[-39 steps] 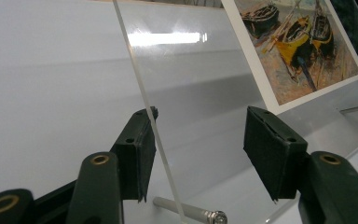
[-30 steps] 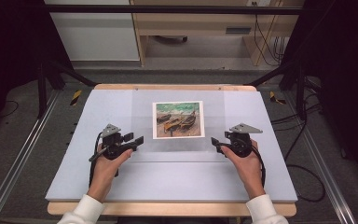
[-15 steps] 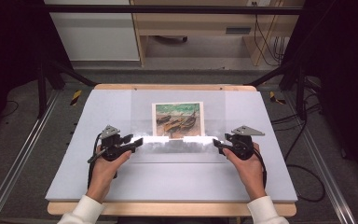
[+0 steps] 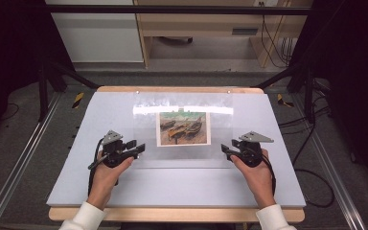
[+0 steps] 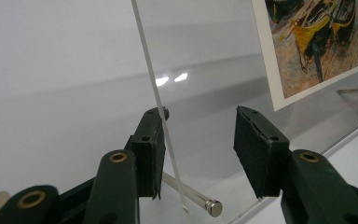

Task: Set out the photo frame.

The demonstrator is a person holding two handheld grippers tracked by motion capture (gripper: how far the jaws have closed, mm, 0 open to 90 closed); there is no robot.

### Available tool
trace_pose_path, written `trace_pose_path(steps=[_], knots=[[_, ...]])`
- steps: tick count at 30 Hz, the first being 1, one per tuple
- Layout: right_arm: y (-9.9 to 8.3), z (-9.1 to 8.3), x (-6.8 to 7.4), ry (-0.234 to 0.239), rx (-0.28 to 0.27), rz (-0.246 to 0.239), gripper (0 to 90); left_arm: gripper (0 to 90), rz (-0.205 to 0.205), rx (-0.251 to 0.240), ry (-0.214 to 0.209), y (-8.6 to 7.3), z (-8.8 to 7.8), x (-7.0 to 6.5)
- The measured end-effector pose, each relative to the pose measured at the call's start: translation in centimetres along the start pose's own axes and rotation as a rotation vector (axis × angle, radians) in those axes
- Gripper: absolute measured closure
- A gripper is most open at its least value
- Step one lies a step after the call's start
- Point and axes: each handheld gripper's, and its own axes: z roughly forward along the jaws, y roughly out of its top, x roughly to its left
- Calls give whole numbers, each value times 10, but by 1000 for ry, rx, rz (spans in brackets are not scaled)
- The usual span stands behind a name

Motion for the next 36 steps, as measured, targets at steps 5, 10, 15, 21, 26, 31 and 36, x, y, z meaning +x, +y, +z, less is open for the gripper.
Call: trace_pose_path(steps=[5,10,15,21,26,31,36], knots=[[-2,-3,0,1,2,1,533,543,5,6,2,-1,-2,-1],[-3,-5,0,0,3,-7,552,558,10,11,2,-2,-4,-2],[-5,-8,1,-7,10,-20,575,573,16,17,6,-3,-6,-3],[-7,-10,2,-8,9,-20,594,582,23,23,9,-4,-7,-4],[-8,-12,2,-7,11,-24,616,589,35,28,11,-5,-9,-5],[-10,-13,2,-5,14,-28,637,611,8,27,-2,-6,-10,-4],[-12,-15,2,-7,18,-27,656,617,23,36,8,-7,-11,-6]])
